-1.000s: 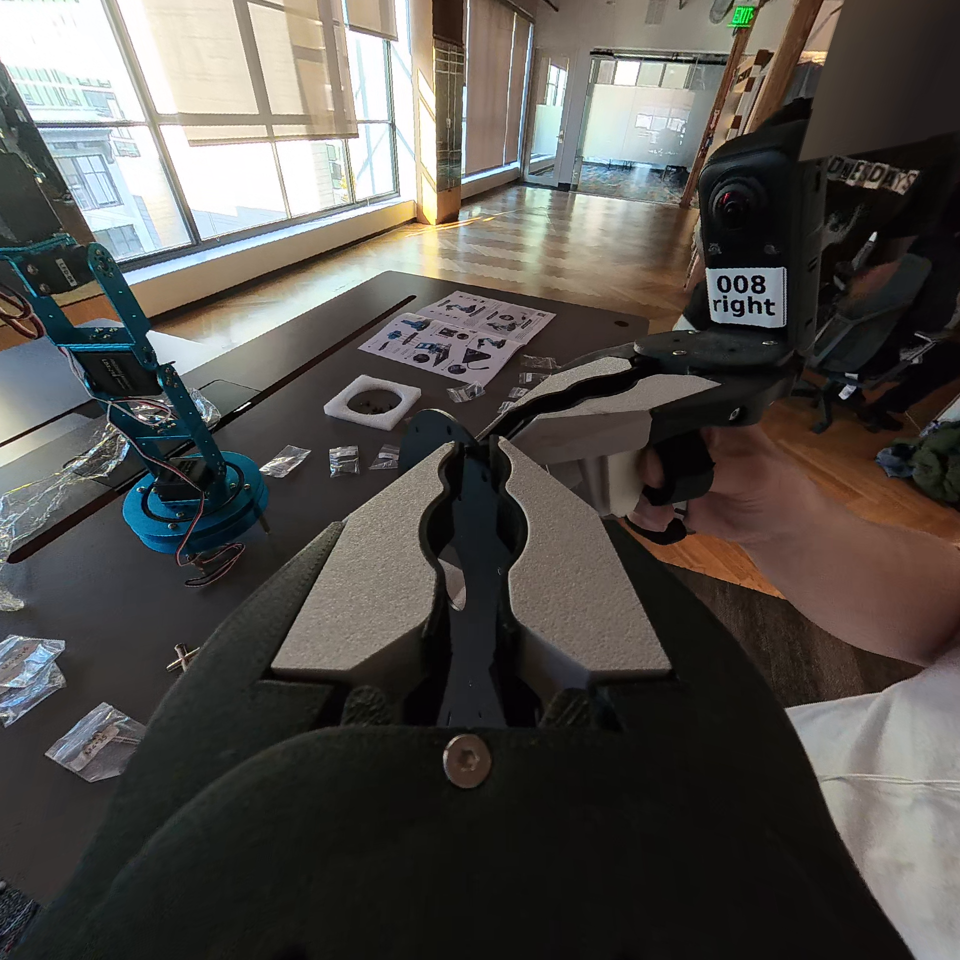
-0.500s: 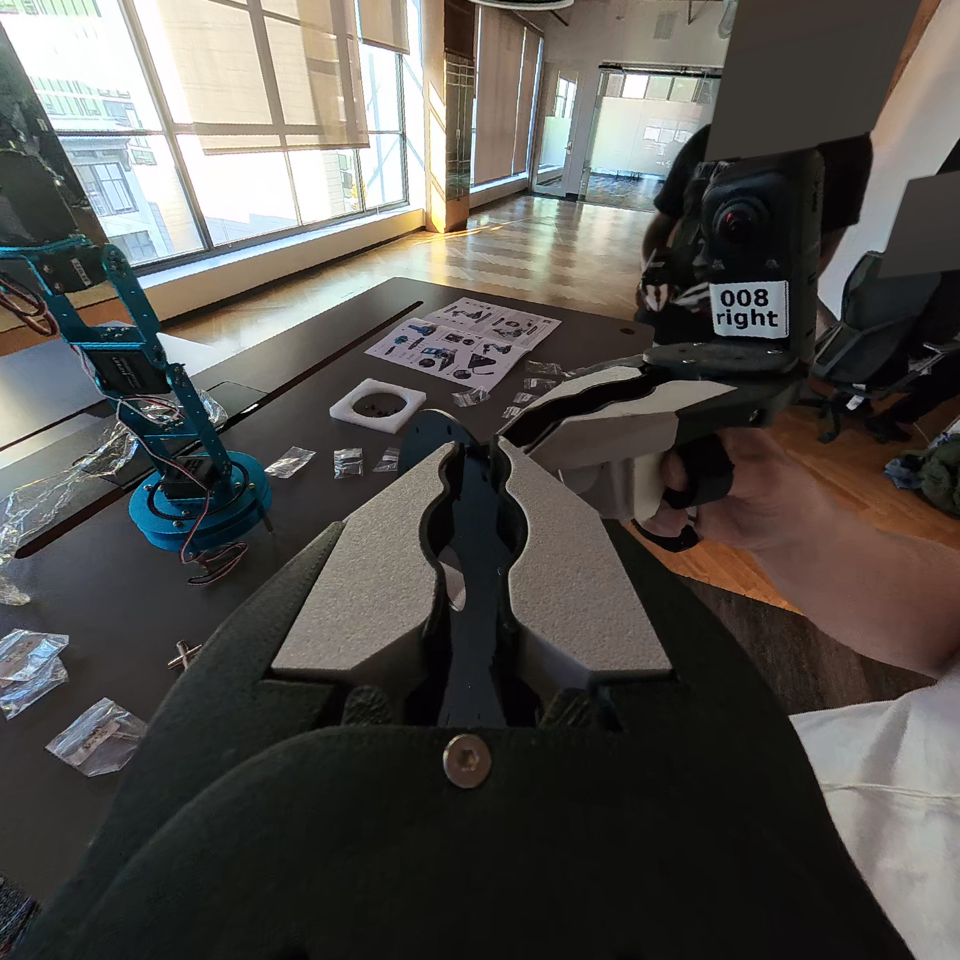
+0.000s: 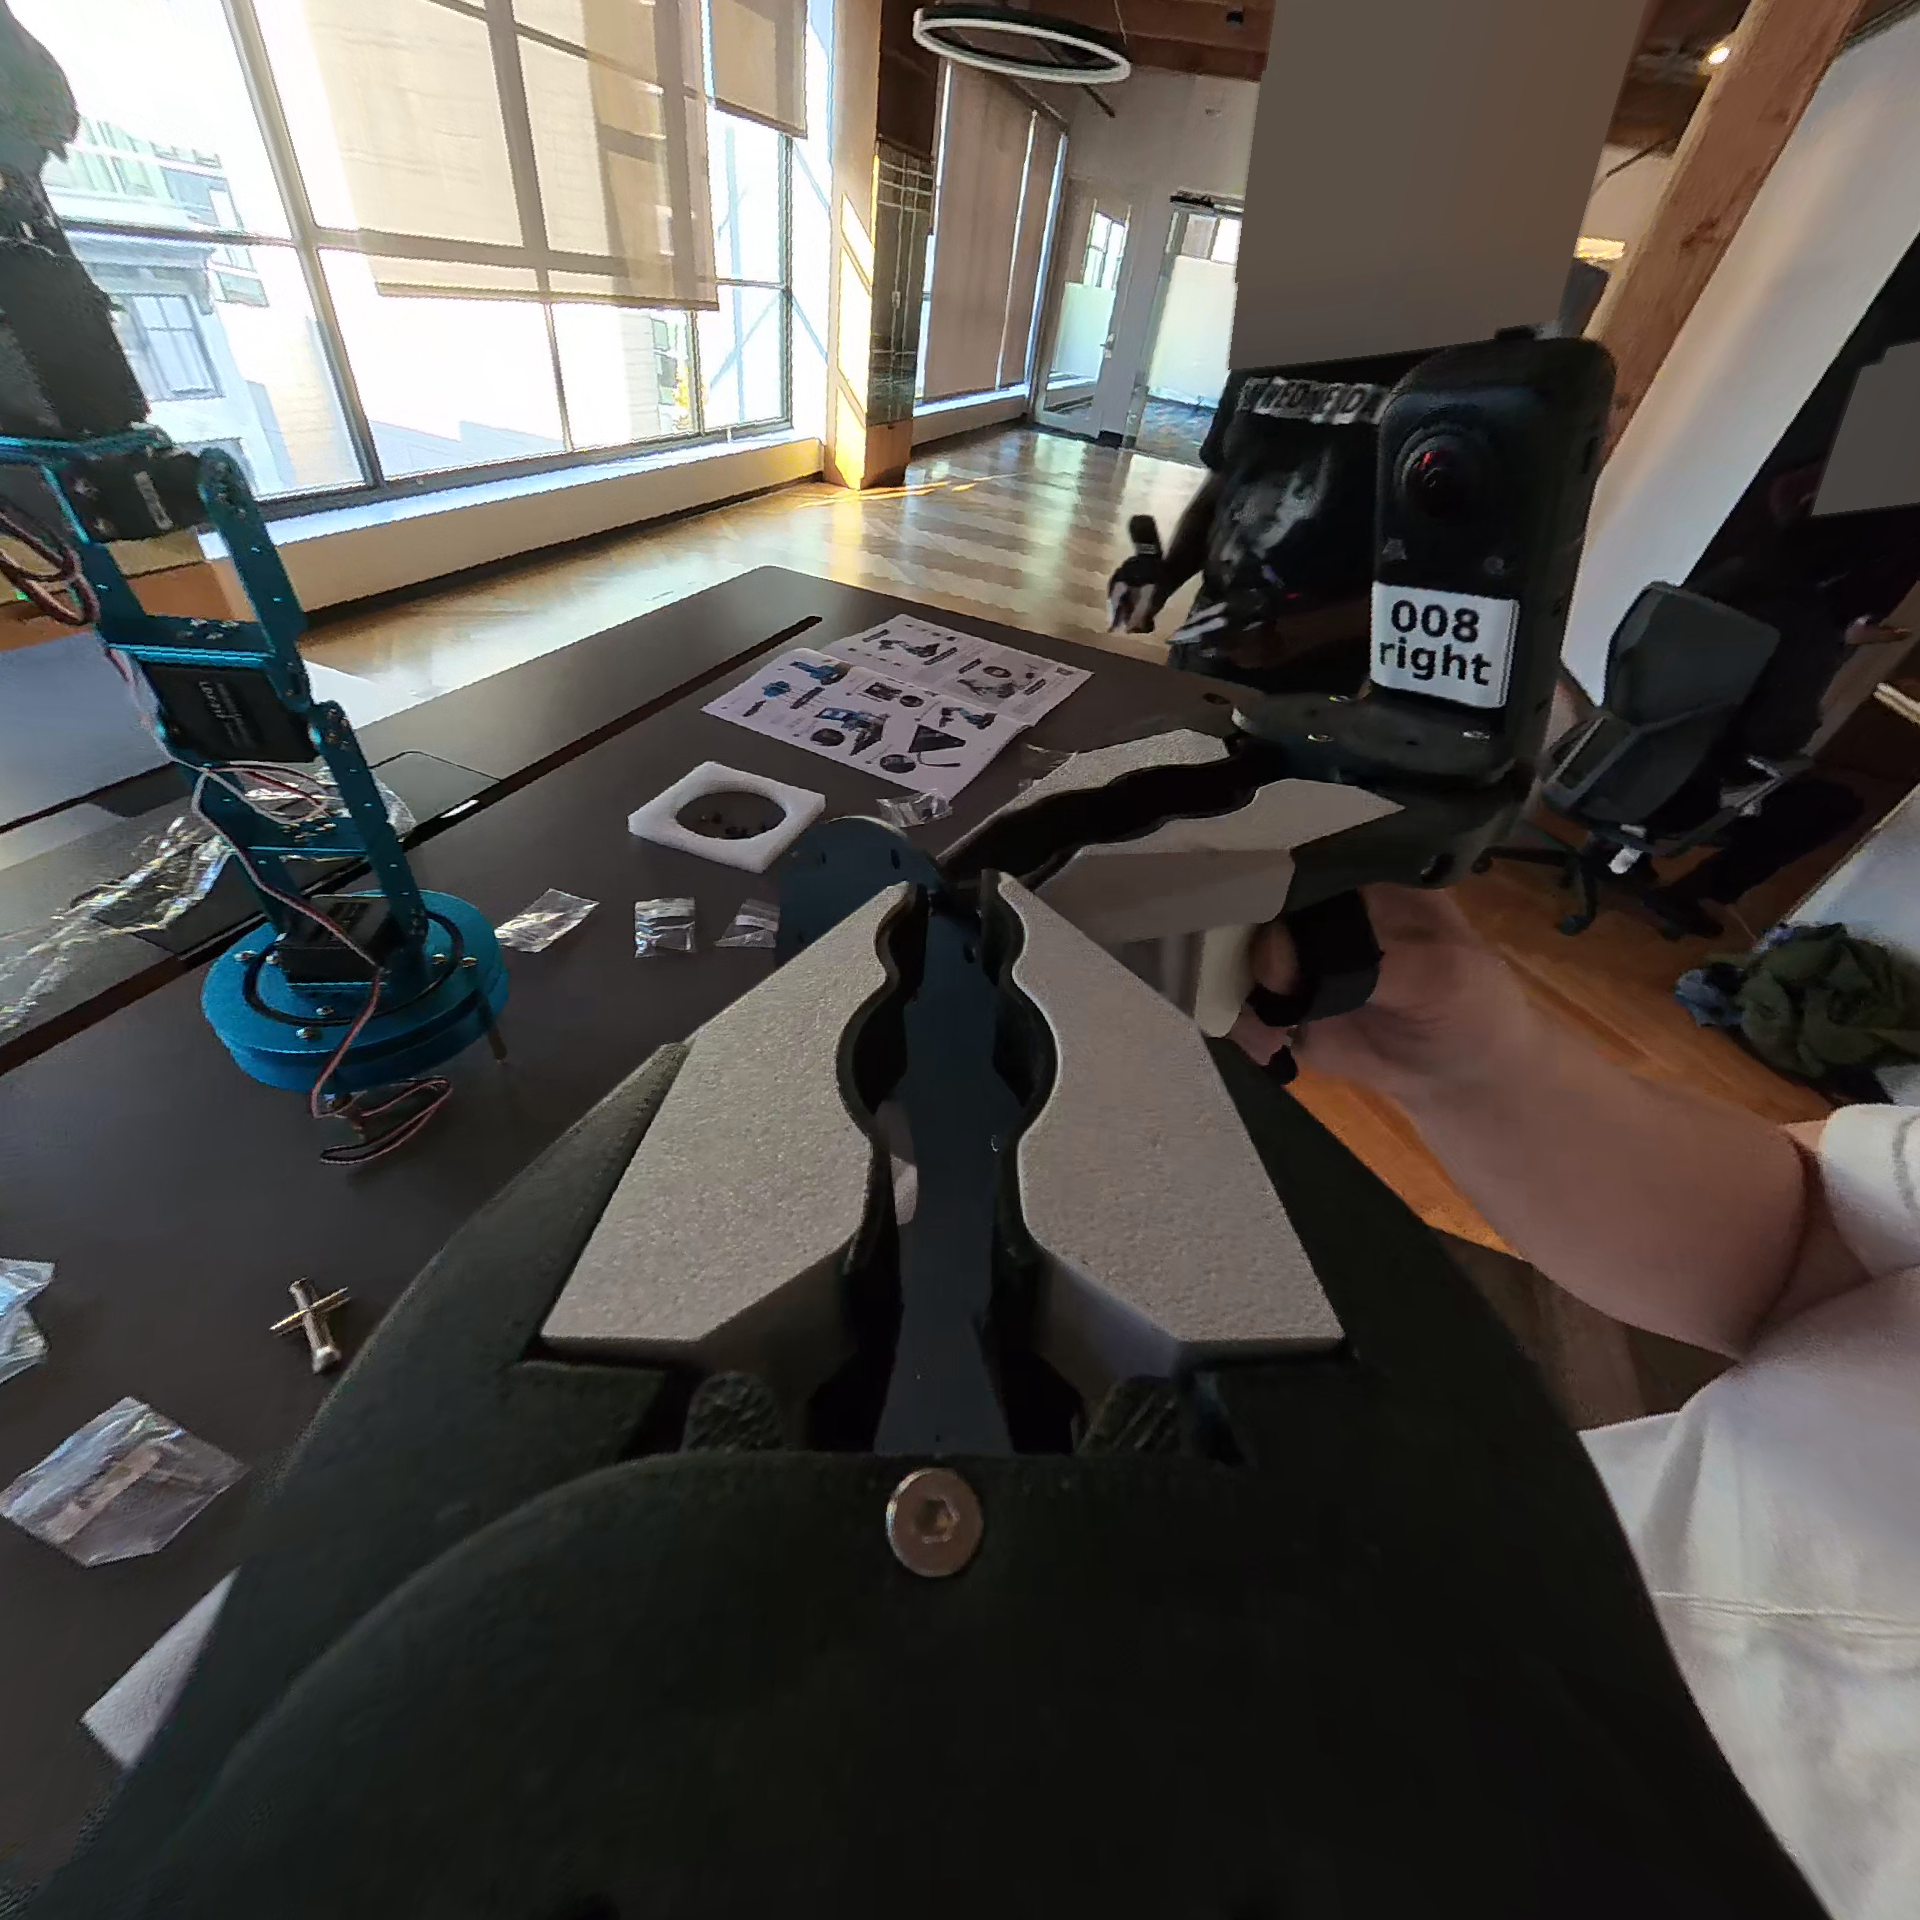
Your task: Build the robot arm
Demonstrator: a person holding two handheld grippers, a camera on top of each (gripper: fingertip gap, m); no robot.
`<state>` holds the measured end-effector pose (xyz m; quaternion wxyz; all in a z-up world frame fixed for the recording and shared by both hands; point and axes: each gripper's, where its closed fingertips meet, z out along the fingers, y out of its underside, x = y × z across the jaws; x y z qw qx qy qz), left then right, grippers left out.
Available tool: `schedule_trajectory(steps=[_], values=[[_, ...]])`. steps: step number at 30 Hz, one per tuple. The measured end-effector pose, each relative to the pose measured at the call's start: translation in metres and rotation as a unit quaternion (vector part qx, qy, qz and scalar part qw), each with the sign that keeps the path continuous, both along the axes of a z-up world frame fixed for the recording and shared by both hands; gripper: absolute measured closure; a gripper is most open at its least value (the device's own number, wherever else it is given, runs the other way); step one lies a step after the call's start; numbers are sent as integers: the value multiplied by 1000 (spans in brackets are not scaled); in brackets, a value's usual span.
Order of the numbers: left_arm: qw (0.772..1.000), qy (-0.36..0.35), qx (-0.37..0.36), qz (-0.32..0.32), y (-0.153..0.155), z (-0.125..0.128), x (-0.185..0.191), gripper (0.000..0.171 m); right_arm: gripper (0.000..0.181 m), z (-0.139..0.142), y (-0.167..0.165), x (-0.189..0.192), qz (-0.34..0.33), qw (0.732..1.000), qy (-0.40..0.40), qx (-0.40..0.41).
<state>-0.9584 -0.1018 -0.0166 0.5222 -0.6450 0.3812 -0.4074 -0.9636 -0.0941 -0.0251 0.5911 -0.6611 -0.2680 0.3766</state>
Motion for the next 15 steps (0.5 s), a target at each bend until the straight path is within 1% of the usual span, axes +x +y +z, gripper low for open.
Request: schedule_trajectory(steps=[2, 3, 4, 10, 12, 15], values=[[1000, -6, -4, -5, -1, 0, 2, 163, 170, 3, -2, -1, 7, 1000, 3, 9], [1000, -5, -2, -3, -1, 0, 2, 163, 176, 3, -2, -1, 2, 1000, -3, 13], [1000, -3, 0, -2, -1, 0, 2, 163, 177, 3, -1, -1, -4, 1000, -8, 21], [1000, -2, -1, -2, -1, 0, 3, 163, 178, 3, -1, 0, -28, 998, -35, 44], [1000, -5, -1, -2, -2, 0, 3, 163, 178, 2, -2, 0, -44, 994, -64, 81], [1000, -8, 0, 1, -3, 0, 3, 164, 177, 2, -3, 0, -68, 978, -137, 144]])
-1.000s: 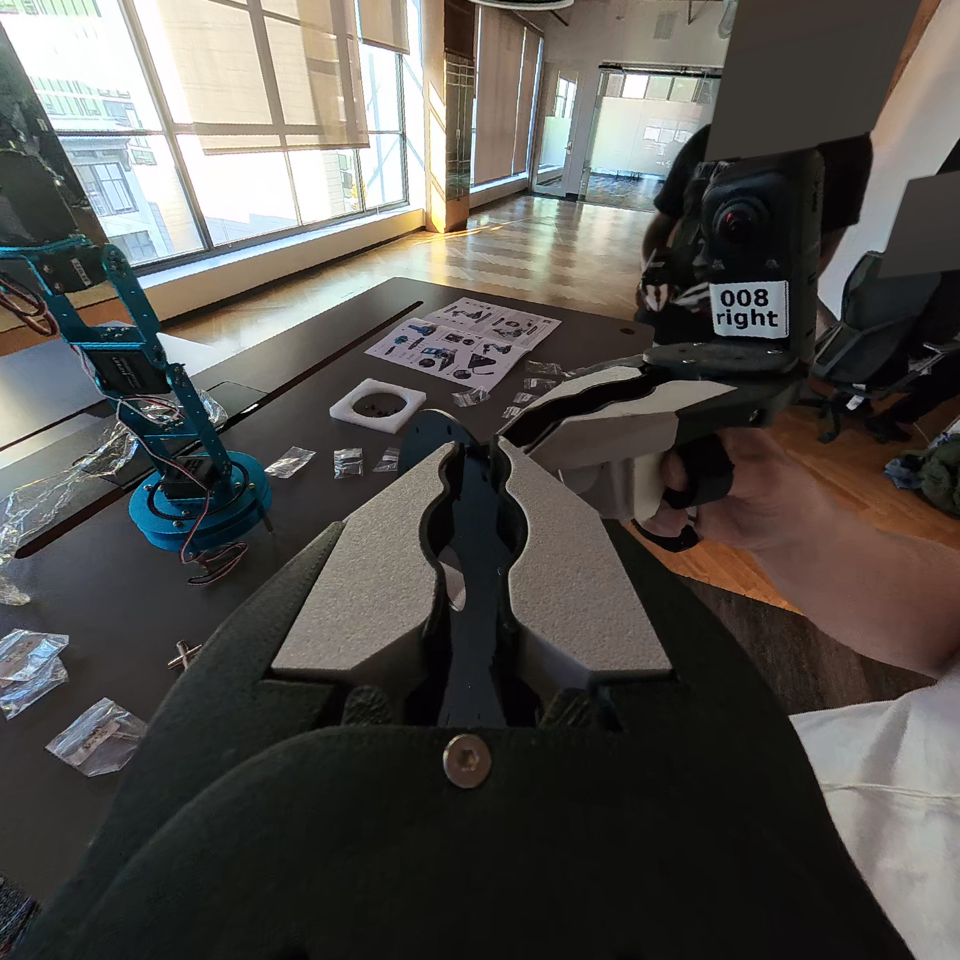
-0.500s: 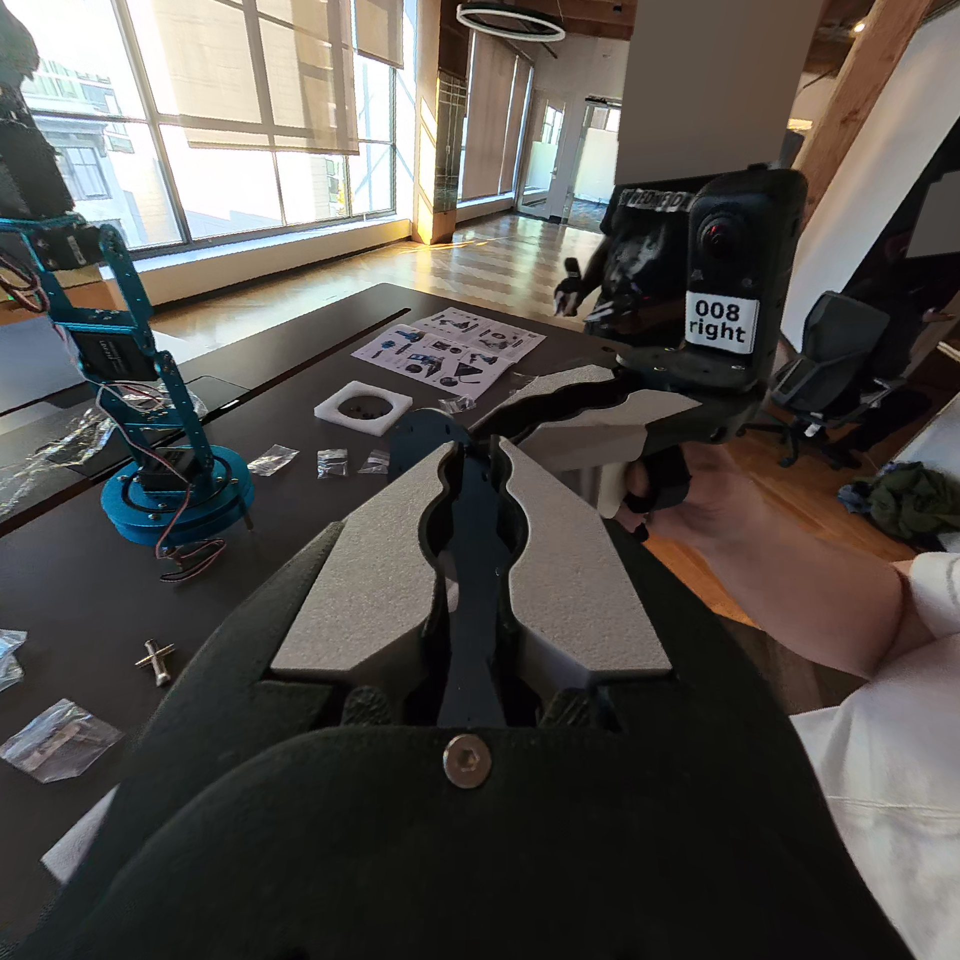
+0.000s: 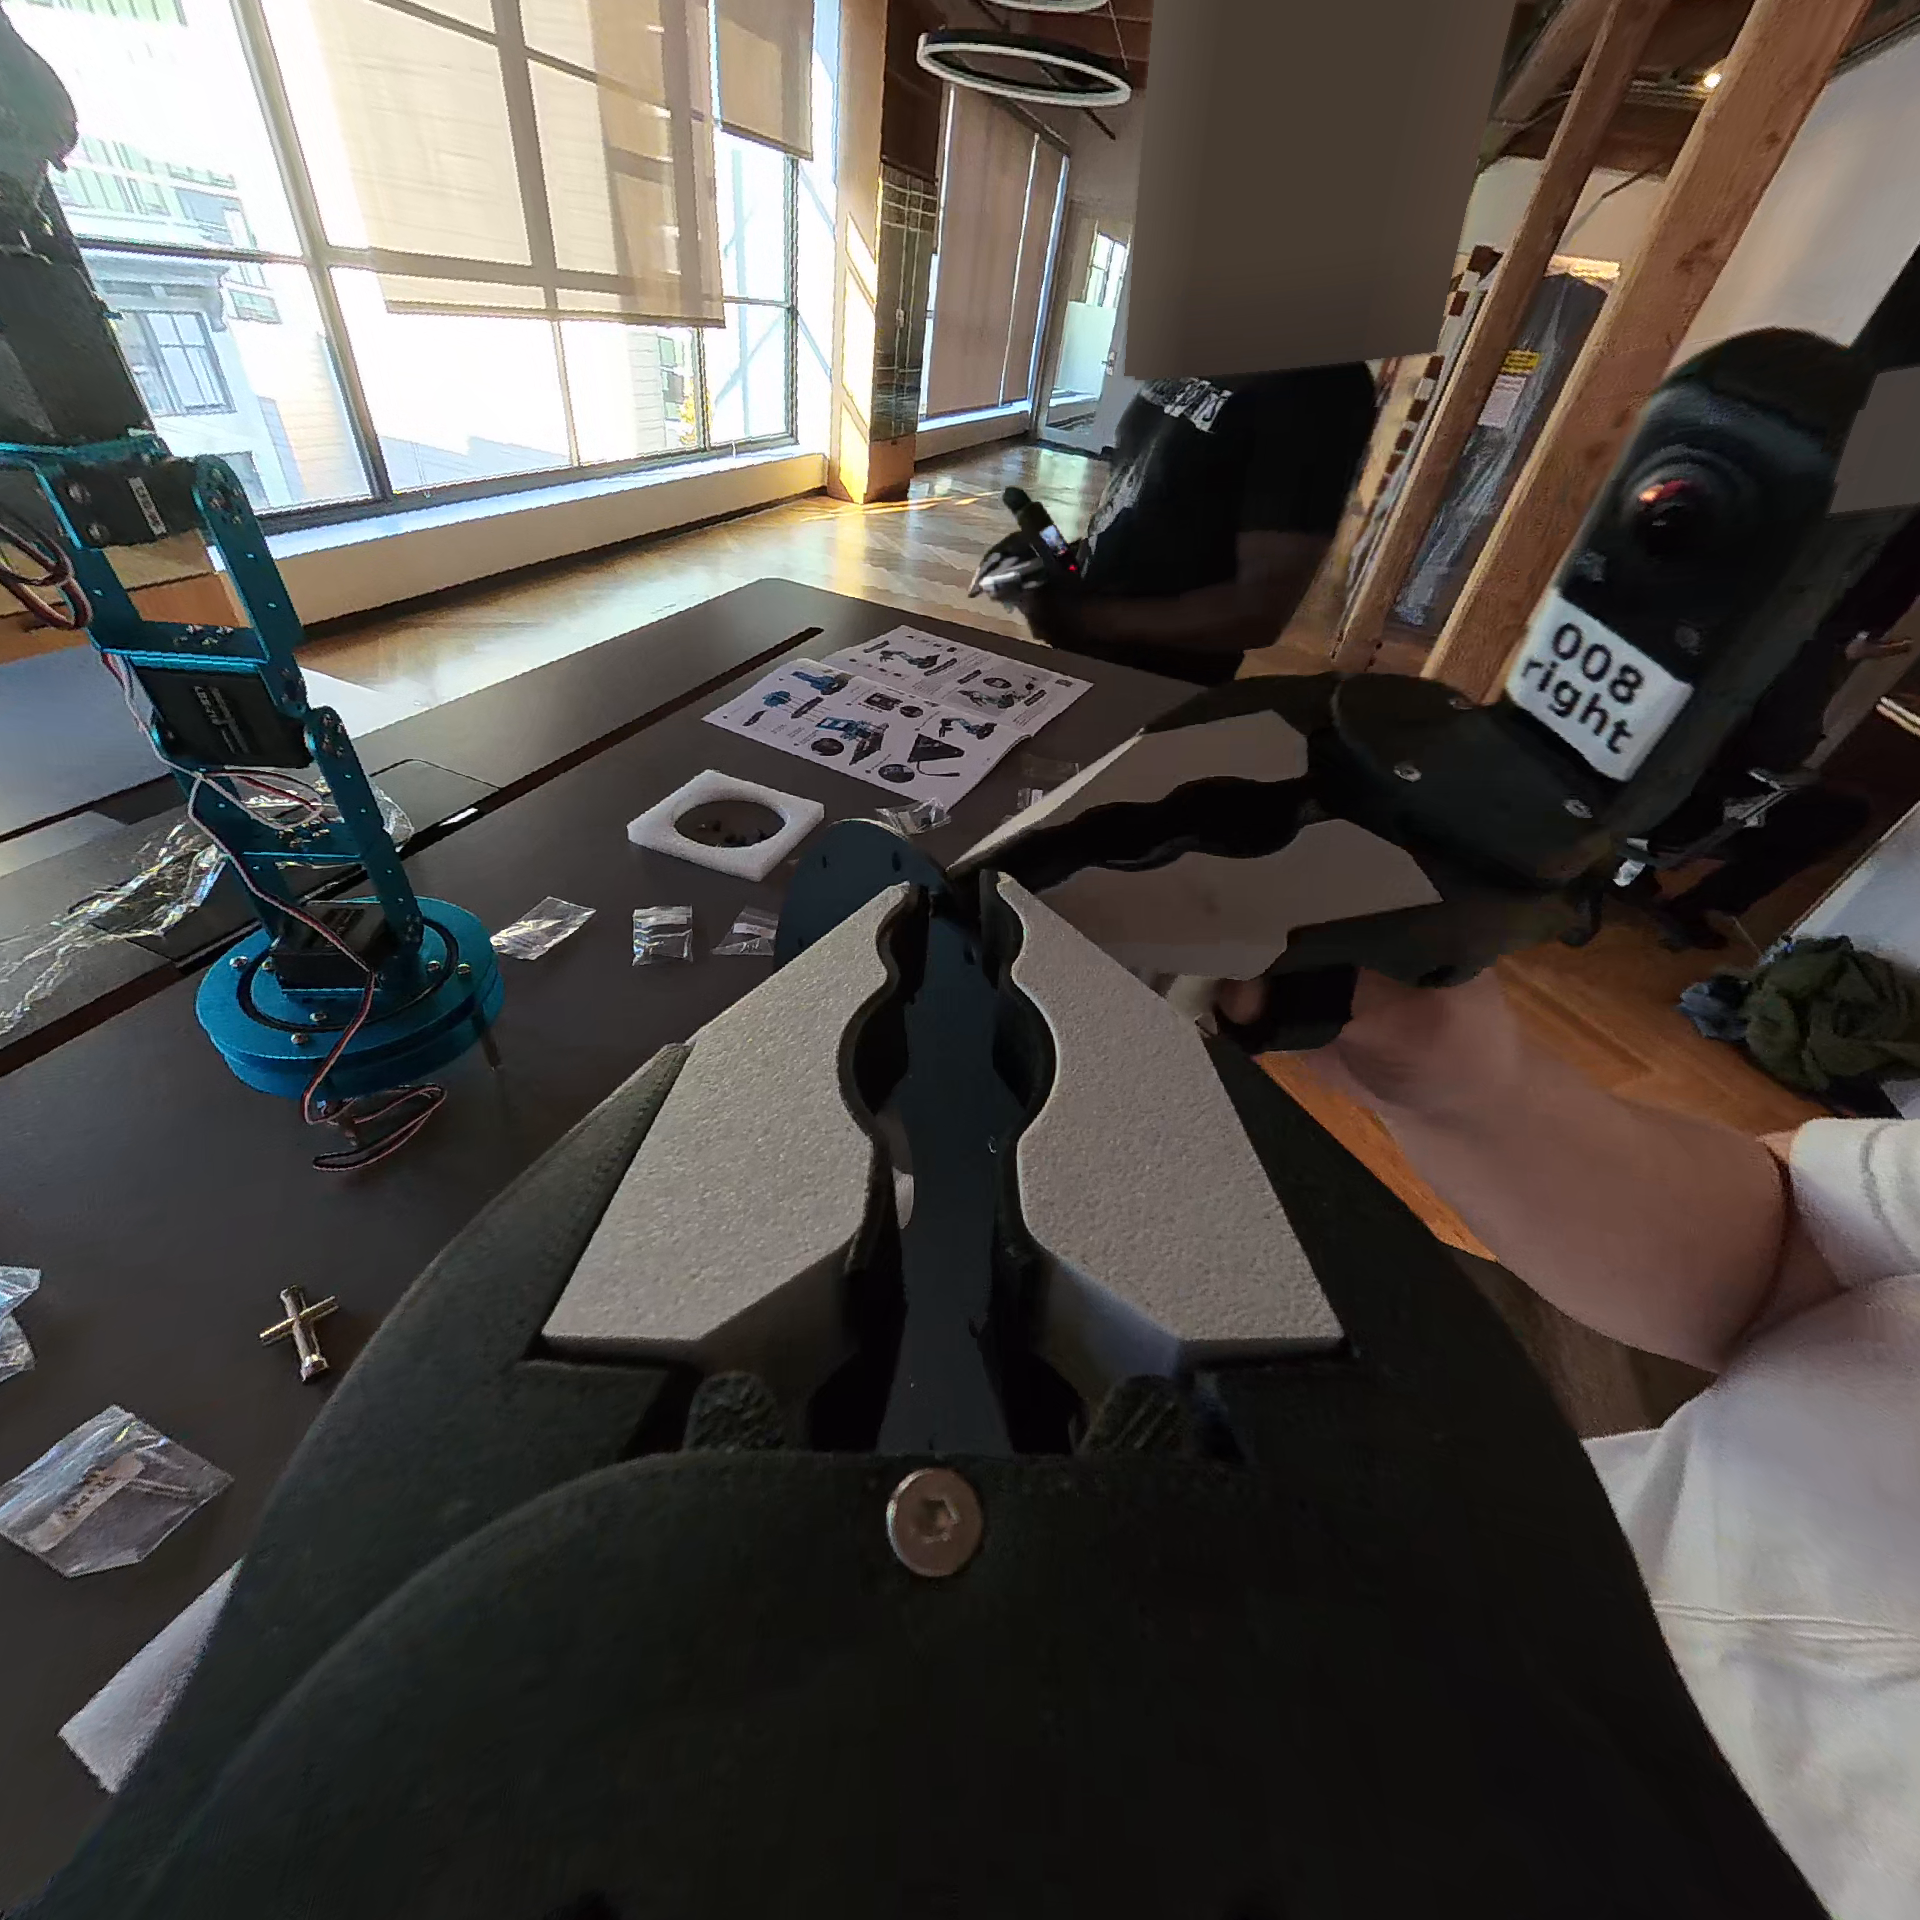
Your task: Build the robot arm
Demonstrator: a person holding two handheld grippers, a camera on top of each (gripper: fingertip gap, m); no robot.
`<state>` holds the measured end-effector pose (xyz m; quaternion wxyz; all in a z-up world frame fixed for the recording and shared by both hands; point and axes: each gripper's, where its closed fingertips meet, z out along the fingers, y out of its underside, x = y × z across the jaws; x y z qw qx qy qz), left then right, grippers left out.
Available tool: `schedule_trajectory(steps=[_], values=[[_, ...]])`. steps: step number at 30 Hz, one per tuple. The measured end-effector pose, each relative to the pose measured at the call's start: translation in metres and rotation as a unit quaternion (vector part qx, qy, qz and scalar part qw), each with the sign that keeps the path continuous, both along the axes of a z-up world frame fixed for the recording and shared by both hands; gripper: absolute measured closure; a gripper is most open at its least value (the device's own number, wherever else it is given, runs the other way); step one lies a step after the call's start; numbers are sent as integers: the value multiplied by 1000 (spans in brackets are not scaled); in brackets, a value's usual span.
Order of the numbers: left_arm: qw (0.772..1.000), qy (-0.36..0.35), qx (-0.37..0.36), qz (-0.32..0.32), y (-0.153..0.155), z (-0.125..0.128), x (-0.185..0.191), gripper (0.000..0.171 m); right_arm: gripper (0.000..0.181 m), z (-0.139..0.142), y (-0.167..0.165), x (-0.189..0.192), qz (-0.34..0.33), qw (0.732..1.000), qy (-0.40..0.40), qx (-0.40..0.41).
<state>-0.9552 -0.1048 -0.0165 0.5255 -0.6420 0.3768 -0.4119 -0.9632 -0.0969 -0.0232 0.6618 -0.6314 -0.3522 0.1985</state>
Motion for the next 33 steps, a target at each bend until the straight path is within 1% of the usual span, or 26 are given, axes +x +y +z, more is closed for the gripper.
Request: schedule_trajectory(steps=[3, 5, 6, 8, 9, 10, 11, 12, 13, 15, 16, 18, 20, 22, 23, 25, 26, 27, 29, 32, 33], values=[[1000, -3, -2, 3, 1, 0, -1, 164, 178, 0, 1, 0, -29, 994, -85, 60], [1000, -8, -8, 2, 2, 0, -1, 164, 177, 1, 2, 0, -52, 982, -143, 111], [1000, -10, -10, 3, 2, 1, -1, 164, 177, 1, 3, 0, -64, 972, -174, 141], [1000, -11, -10, 4, 3, 1, -1, 164, 177, 1, 4, 0, -88, 943, -242, 209], [1000, -11, -10, 6, 4, 1, -2, 164, 177, 2, 5, 0, -99, 931, -261, 234], [1000, -11, -9, 8, 5, 1, -2, 164, 177, 2, 5, -1, -106, 925, -264, 250], [1000, -12, -9, 8, 5, 1, -3, 164, 177, 2, 5, -2, -108, 927, -254, 253], [1000, -12, -9, 8, 5, 1, -4, 164, 176, 2, 5, -3, -103, 937, -232, 242], [1000, -13, -10, 8, 5, 1, -4, 164, 175, 2, 4, -3, -93, 951, -201, 218], [1000, -15, -11, 7, 4, 1, -4, 164, 167, 2, -1, -6, -49, 980, -121, 149], [1000, -16, -11, 8, 4, 2, -4, 165, 165, 3, -4, -5, -29, 990, -80, 114], [1000, -19, -14, 7, 5, 2, -4, 165, 165, 7, -6, 0, -7, 998, -9, 55], [999, -26, -21, 3, 5, 2, -3, 165, 168, 10, -6, 3, 14, 999, 39, 10], [999, -39, -28, 2, 6, 4, -4, 171, 169, 8, -4, 3, 27, 998, 53, -18], [999, -28, -30, 5, 9, -1, -4, 171, 167, 7, -2, 3, 29, 998, 55, -23], [999, 4, -32, 11, 13, -19, 0, 171, 171, 6, -1, 2, 36, 997, 63, -28], [999, 3, -44, 12, 14, -25, 2, 171, 171, 5, 2, 2, 31, 998, 58, -22], [999, -9, -51, 15, 15, -27, 2, 171, 173, 3, 4, 2, 25, 999, 44, -5], [997, -46, -64, 17, 16, -26, 0, 171, 177, -1, 5, -1, 21, 1000, 20, 3], [989, -120, -81, 18, 17, -14, -10, 171, 177, -4, 2, -4, 32, 999, 24, -5], [985, -146, -91, 4, 15, -9, -11, 171, 177, -4, 2, -3, 29, 999, 25, -5]])
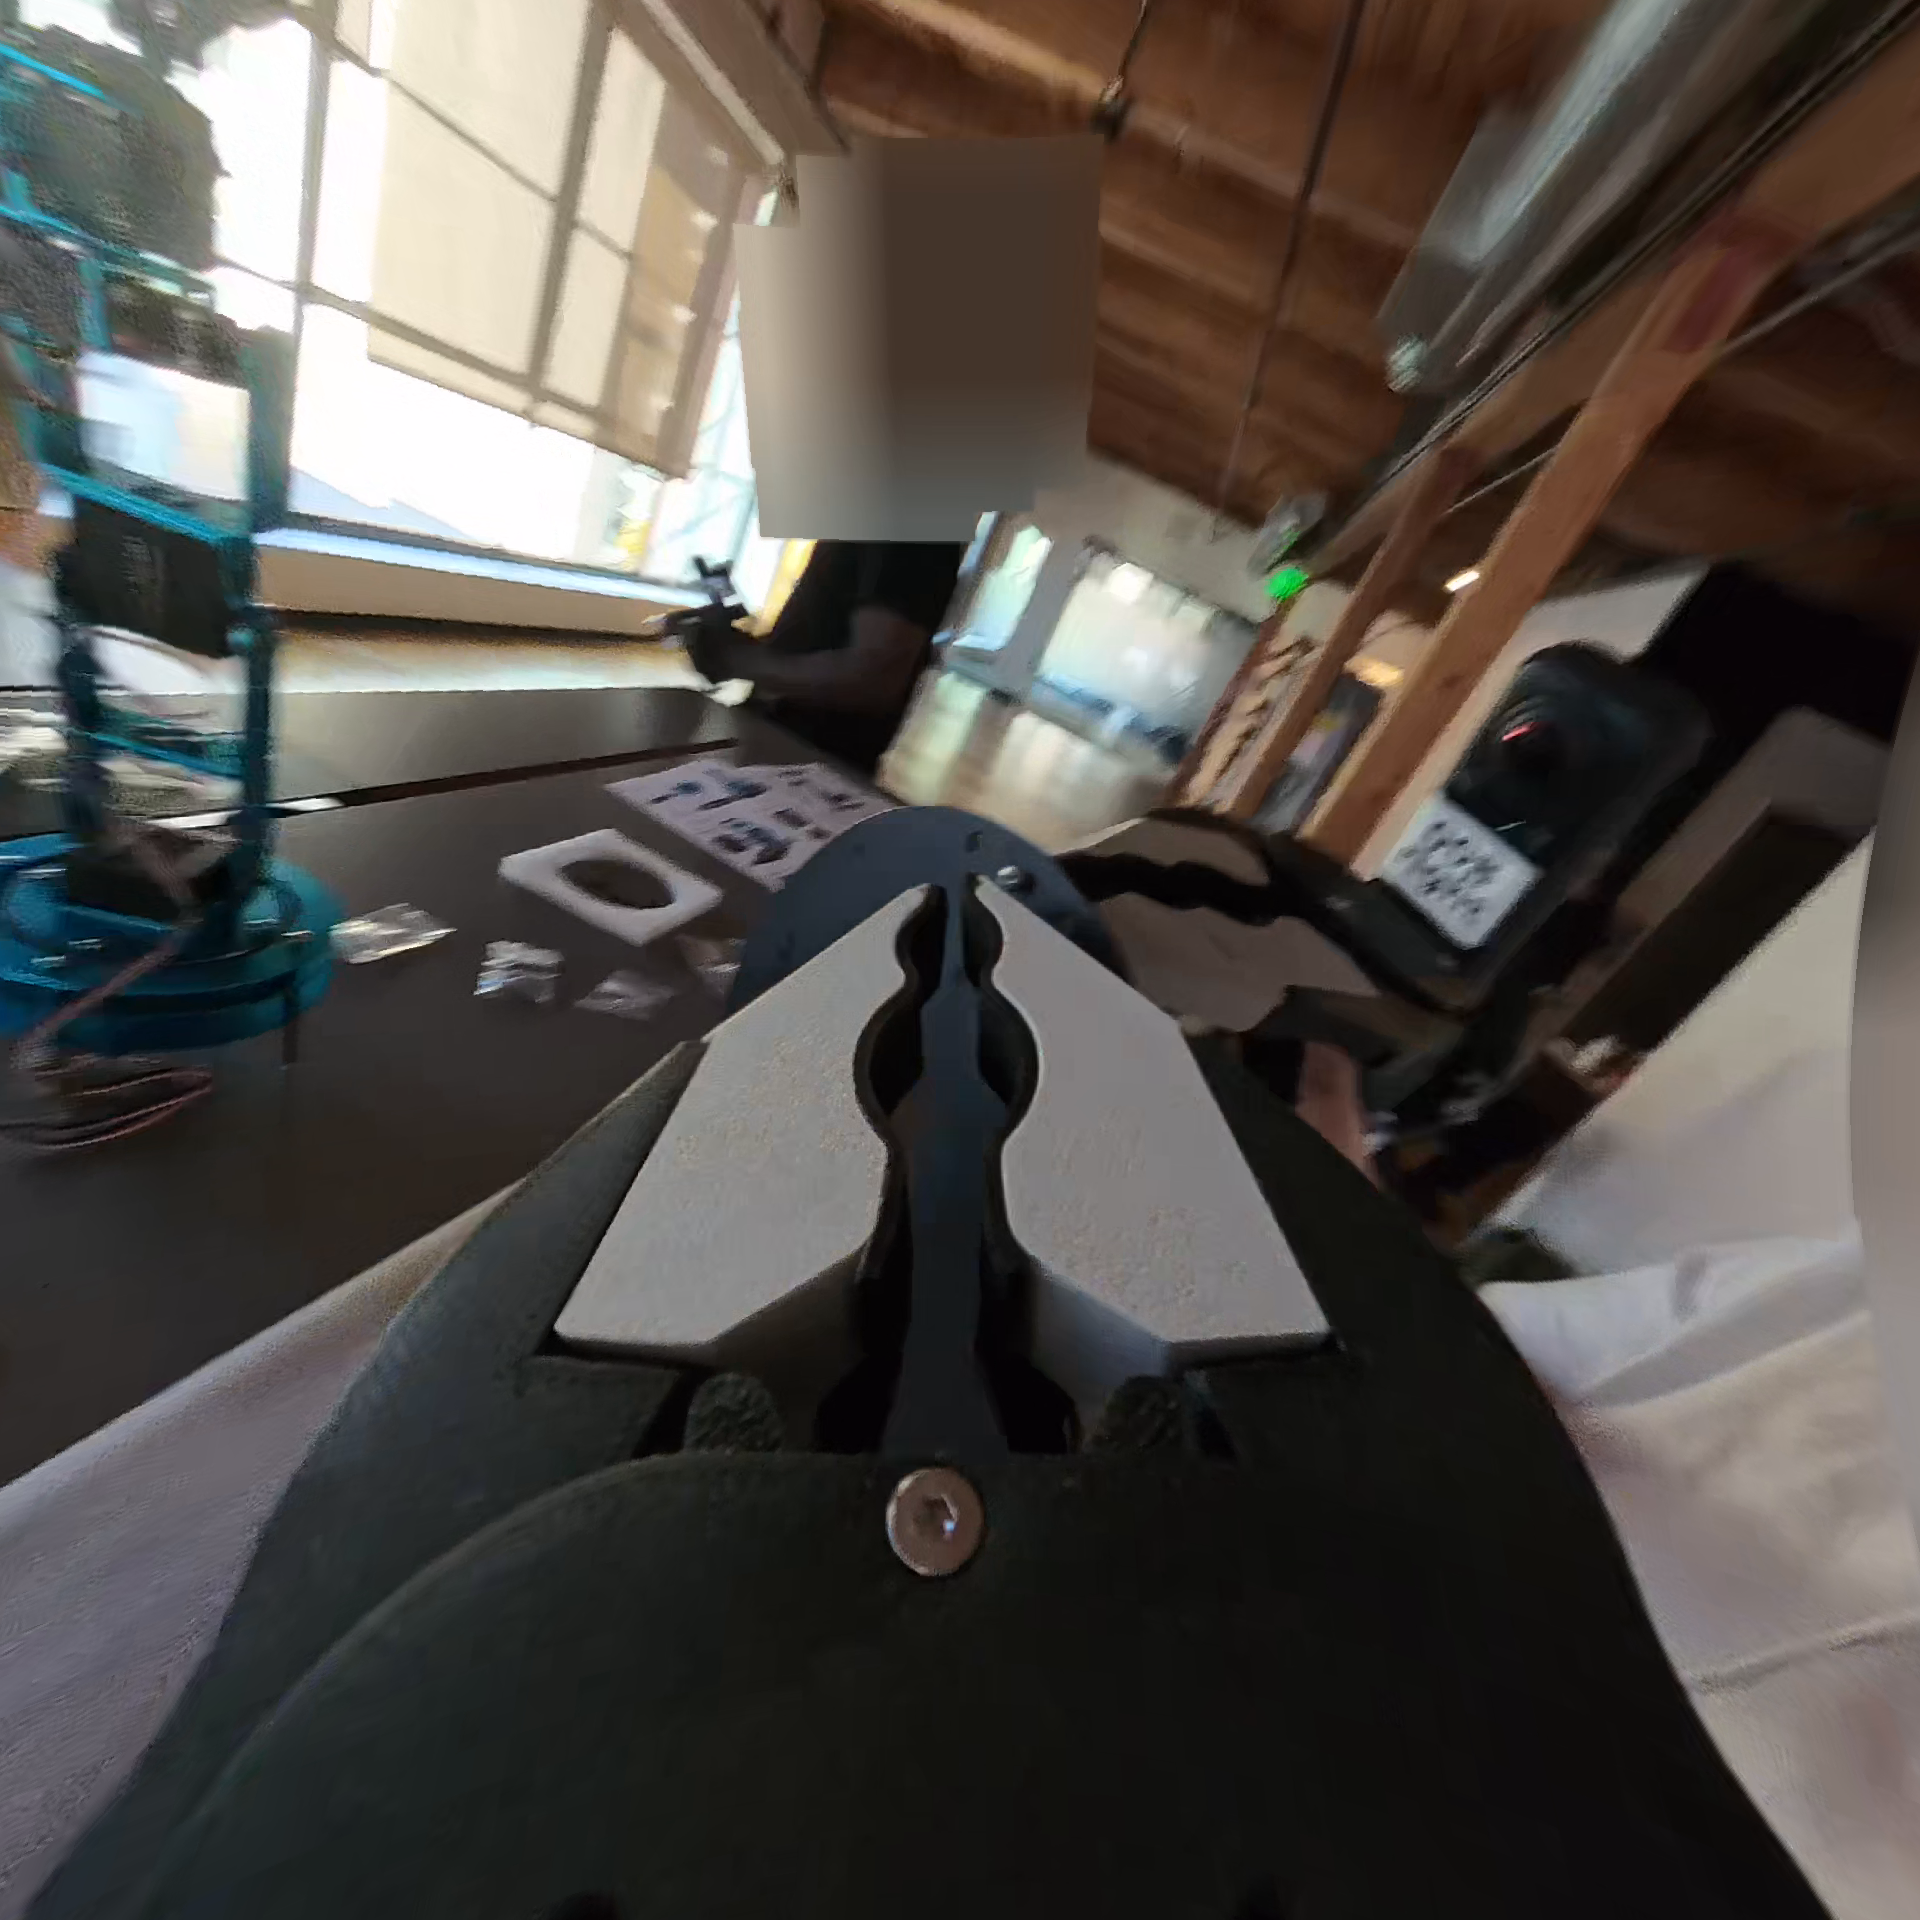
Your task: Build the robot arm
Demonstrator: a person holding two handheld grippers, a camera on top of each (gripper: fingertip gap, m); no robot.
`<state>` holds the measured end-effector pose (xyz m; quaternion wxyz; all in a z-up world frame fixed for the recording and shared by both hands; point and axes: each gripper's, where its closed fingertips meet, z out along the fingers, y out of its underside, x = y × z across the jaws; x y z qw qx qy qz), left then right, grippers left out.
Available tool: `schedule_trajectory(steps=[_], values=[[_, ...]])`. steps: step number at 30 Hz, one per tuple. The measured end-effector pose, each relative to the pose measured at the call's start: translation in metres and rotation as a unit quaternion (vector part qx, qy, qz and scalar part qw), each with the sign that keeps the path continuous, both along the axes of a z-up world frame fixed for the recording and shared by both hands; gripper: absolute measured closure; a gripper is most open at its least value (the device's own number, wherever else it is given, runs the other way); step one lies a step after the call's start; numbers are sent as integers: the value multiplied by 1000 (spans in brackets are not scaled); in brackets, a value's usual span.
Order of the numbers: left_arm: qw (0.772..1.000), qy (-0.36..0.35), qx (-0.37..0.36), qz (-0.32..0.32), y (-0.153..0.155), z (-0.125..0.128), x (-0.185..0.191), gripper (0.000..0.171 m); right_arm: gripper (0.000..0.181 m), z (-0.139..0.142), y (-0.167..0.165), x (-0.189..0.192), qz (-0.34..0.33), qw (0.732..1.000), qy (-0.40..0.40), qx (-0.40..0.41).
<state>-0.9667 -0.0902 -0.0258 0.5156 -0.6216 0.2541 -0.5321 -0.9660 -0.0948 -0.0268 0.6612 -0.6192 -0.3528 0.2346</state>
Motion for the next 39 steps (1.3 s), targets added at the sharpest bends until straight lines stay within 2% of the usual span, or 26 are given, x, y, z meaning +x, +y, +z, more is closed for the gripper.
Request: schedule_trajectory(steps=[2, 3, 6, 8, 12, 15, 20, 26, 35, 39], values=[[997, -56, -25, -43, -9, 10, -1, 157, 177, 1, -1, 2, 1, 1000, 1, 5], [995, -72, -32, -60, -13, 12, -2, 156, 177, 2, -2, 2, 5, 1000, 3, 3], [991, -102, -15, -87, -25, 20, -4, 145, 177, 2, -3, 3, 13, 1000, 15, -3], [991, -88, 11, -103, -37, 20, 1, 143, 177, 2, -4, 3, 19, 999, 24, -7], [994, 19, 95, -41, -33, 4, 6, 147, 177, 1, -6, 5, 21, 999, 33, -9], [989, 61, 135, -19, -34, 2, 12, 153, 177, 0, -7, 7, 13, 999, 29, -6], [970, 122, 202, 59, -28, 0, 10, 164, 172, 0, -12, 7, 18, 998, 52, -36], [980, 85, 169, 53, -32, 0, 10, 164, 177, 4, -13, 9, 18, 988, 112, -103], [982, 56, 160, 83, -34, 0, 12, 165, 178, 1, -16, 12, -65, 998, 1, -18], [986, 52, 153, 48, -37, 0, 9, 158, 177, 1, -18, 10, -63, 998, -8, -22]])
